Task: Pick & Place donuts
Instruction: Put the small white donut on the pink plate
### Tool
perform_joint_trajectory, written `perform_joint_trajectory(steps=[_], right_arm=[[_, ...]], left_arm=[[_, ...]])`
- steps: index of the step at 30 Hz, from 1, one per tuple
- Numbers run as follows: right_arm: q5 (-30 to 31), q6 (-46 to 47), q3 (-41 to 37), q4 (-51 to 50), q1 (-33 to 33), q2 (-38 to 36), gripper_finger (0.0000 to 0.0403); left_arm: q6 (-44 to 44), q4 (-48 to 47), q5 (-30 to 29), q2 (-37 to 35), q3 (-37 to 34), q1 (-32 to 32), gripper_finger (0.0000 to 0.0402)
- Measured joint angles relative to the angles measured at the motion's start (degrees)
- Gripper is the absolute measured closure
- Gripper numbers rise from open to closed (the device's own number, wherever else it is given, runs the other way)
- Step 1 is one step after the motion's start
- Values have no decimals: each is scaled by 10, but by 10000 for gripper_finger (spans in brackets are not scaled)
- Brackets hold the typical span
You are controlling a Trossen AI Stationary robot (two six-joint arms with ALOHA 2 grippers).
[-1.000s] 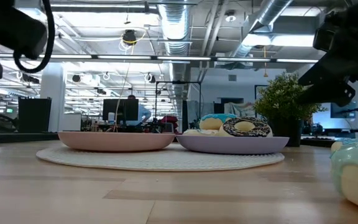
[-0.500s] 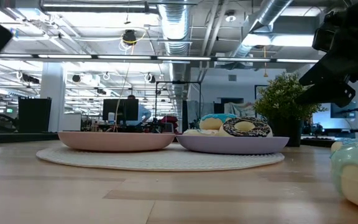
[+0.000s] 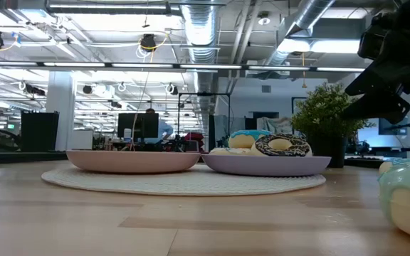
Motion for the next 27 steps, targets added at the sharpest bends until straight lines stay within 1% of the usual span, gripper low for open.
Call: perform_joint_trajectory(steps=[6, 14, 21, 24, 27], right_arm=[[-1, 5, 0, 0, 0, 0, 138], [-3, 10, 0, 0, 0, 0, 138], [-4, 15, 0, 0, 0, 0, 138], [-4, 24, 0, 0, 0, 0, 138], [-4, 29, 0, 0, 0, 0, 138]], left_arm=[[-2, 7, -1, 5, 0, -4, 99], [13, 41, 49, 66, 4, -6, 99], [18, 52, 43, 63, 3, -3, 100], [19, 52, 41, 63, 2, -4, 110], [19, 53, 38, 63, 2, -4, 132]])
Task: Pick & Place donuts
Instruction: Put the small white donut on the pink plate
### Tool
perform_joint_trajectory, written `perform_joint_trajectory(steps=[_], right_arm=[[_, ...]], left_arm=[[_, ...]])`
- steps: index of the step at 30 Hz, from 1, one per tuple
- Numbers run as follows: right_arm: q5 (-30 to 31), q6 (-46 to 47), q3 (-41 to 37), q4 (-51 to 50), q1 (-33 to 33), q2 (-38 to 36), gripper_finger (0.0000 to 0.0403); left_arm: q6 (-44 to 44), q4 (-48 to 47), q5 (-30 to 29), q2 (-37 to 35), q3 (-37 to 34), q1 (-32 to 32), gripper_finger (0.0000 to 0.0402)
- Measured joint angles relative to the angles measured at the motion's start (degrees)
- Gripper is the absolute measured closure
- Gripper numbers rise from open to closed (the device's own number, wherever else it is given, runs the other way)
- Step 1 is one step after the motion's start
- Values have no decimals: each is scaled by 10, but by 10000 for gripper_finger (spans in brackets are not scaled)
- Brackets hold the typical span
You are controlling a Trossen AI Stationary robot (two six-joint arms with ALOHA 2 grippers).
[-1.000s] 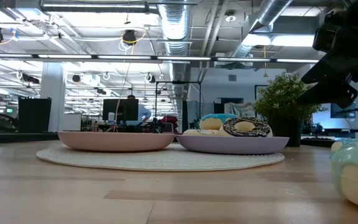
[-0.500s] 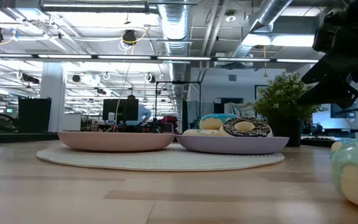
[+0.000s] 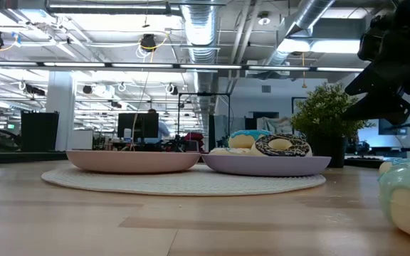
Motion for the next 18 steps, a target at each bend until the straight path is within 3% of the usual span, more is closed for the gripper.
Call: perform_joint_trajectory(steps=[7, 15, 18], right_arm=[[0, 0, 0, 0, 0, 0, 138], [0, 0, 0, 0, 0, 0, 138], [0, 0, 0, 0, 0, 0, 138]], left_arm=[[0, 0, -6, 1, -1, 0, 183], [34, -17, -8, -7, -1, 21, 200], [69, -46, -60, -24, -4, 47, 200]])
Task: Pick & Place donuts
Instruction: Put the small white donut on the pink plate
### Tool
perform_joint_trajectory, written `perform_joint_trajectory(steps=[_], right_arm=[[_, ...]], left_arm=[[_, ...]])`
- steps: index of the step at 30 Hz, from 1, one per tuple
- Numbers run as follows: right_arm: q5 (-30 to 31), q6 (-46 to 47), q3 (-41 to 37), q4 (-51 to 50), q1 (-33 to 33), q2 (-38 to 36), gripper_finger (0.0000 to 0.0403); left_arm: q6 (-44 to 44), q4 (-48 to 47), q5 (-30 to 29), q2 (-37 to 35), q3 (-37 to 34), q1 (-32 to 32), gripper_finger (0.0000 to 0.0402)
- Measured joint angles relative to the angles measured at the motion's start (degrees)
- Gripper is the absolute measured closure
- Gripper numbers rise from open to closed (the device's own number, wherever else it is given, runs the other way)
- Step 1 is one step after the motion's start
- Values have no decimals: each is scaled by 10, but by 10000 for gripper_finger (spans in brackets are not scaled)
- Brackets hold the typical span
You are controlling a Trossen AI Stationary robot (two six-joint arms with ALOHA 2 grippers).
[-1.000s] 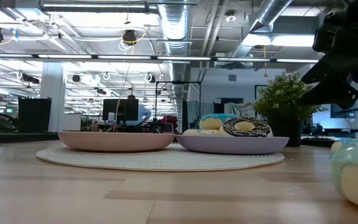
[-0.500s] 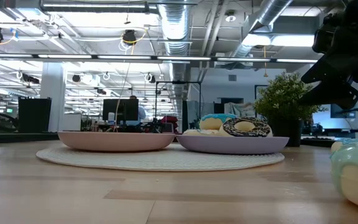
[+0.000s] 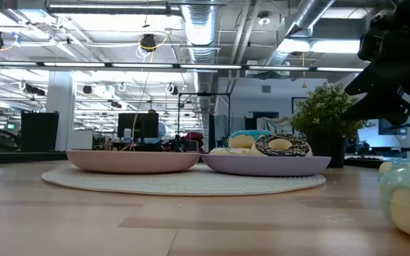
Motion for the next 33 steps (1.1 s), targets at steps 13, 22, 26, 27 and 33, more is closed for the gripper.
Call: perform_joint_trajectory(steps=[13, 22, 26, 27, 33], right_arm=[[2, -4, 0, 0, 0, 0, 138], [2, -5, 0, -4, 0, 0, 138], [2, -5, 0, -5, 0, 0, 138], [2, -5, 0, -5, 0, 0, 138], [1, -5, 0, -5, 0, 0, 138]], left_arm=[[364, 32, -145, -104, 2, 257, 200], [485, 99, -83, -56, 2, 360, 200], [485, 99, -35, -28, 2, 363, 200], [485, 102, -27, -23, 2, 363, 200], [487, 107, -28, -21, 2, 364, 200]])
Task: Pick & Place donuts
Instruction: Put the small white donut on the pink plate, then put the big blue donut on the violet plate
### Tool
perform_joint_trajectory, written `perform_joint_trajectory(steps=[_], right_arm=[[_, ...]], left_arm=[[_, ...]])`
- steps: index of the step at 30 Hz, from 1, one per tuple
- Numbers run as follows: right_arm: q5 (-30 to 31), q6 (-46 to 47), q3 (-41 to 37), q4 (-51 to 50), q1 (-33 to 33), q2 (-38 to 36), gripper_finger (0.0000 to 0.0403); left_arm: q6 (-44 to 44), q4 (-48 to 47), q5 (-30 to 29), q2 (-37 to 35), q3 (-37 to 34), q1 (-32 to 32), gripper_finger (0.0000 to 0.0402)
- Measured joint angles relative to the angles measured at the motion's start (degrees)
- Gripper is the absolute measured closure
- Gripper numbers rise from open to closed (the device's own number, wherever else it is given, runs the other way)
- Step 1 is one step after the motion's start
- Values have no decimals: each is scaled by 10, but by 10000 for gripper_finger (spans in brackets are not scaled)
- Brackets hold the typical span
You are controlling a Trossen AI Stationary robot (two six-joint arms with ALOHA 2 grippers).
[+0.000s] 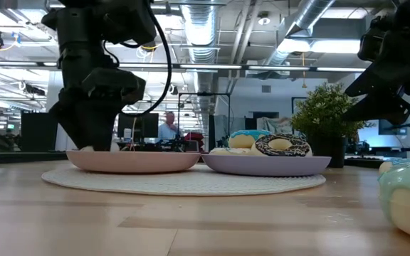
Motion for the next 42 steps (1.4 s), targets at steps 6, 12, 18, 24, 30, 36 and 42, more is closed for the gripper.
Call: perform_joint_trajectory(steps=[6, 12, 18, 24, 30, 36, 42], right_arm=[[-2, 0, 0, 0, 0, 0, 138], [-2, 0, 0, 0, 0, 0, 138], [-1, 0, 0, 0, 0, 0, 138], [-1, 0, 0, 3, 0, 0, 138], [-1, 0, 0, 5, -1, 0, 138], [5, 0, 0, 5, -1, 0, 138], [5, 11, 0, 23, -12, 0, 138]], left_arm=[[11, 5, 5, -2, 0, 2, 192], [22, 4, 1, -2, 0, 2, 162], [56, 1, 6, -2, 2, 2, 146], [119, -118, -22, -2, 72, 15, 145], [174, -294, -177, -6, 192, 4, 145], [193, -327, -256, -70, 212, -57, 164], [128, -216, -317, -192, 81, -156, 209]])
